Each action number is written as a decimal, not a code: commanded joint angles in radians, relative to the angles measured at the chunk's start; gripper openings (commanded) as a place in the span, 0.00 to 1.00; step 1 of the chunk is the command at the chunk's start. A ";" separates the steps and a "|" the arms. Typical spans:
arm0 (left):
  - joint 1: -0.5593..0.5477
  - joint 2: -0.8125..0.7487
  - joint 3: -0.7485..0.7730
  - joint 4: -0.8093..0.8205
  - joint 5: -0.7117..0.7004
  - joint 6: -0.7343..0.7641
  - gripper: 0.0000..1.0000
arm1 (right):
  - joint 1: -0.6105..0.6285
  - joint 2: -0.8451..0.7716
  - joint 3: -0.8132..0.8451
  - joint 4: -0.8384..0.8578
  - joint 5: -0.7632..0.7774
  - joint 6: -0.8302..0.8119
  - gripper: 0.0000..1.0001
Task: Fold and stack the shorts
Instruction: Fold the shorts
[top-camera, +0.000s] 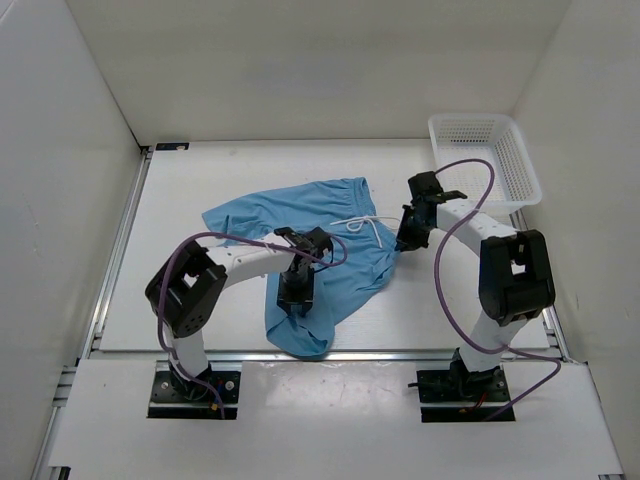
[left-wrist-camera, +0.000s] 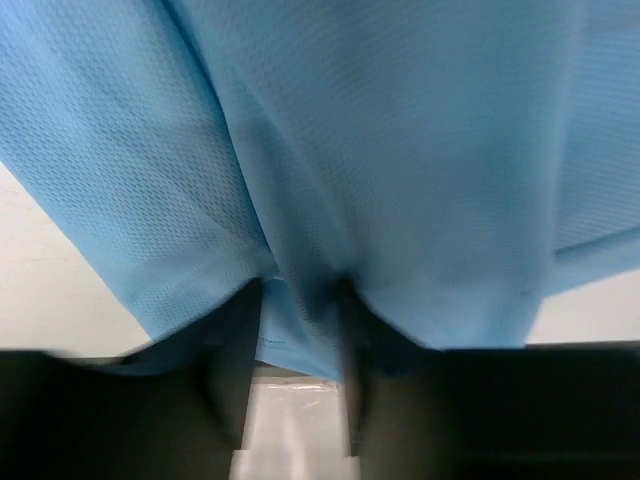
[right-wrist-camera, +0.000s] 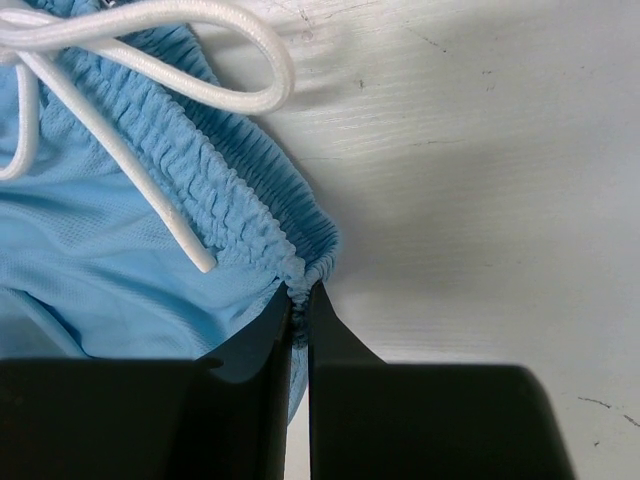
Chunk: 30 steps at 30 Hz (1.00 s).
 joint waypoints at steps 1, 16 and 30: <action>-0.007 -0.035 -0.035 0.037 -0.001 -0.038 0.50 | 0.005 -0.045 0.005 -0.015 0.019 -0.020 0.00; -0.007 -0.178 0.056 -0.188 -0.191 -0.035 0.10 | 0.005 -0.074 -0.023 -0.015 0.019 -0.020 0.00; 0.419 -0.460 -0.130 -0.116 -0.066 0.028 0.10 | -0.004 -0.074 -0.063 0.025 0.051 -0.020 0.00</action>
